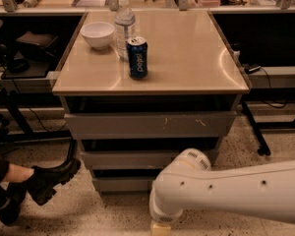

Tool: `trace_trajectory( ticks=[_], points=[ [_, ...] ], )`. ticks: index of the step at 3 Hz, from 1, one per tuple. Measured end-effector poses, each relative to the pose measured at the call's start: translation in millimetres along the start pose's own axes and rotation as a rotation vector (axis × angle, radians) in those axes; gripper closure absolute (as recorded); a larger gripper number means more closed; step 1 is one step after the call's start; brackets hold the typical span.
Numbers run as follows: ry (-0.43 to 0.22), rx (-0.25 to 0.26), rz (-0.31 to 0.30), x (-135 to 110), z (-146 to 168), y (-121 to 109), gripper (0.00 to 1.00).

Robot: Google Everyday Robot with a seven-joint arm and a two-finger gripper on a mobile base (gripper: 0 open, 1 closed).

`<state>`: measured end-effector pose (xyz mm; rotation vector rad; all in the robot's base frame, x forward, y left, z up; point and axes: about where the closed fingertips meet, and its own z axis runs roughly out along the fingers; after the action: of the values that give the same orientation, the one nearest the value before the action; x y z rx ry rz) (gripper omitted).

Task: Open bottom drawer

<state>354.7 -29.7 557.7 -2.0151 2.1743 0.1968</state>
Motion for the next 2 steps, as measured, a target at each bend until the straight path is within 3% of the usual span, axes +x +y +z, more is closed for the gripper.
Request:
trace_trajectory(
  ticks=[1,2],
  points=[
    [0.009,-0.055,0.006,12.8,84.1,-0.1,0.0],
    [-0.099,-0.028,0.2,-6.4,139.1,-52.7,0.0]
  ],
)
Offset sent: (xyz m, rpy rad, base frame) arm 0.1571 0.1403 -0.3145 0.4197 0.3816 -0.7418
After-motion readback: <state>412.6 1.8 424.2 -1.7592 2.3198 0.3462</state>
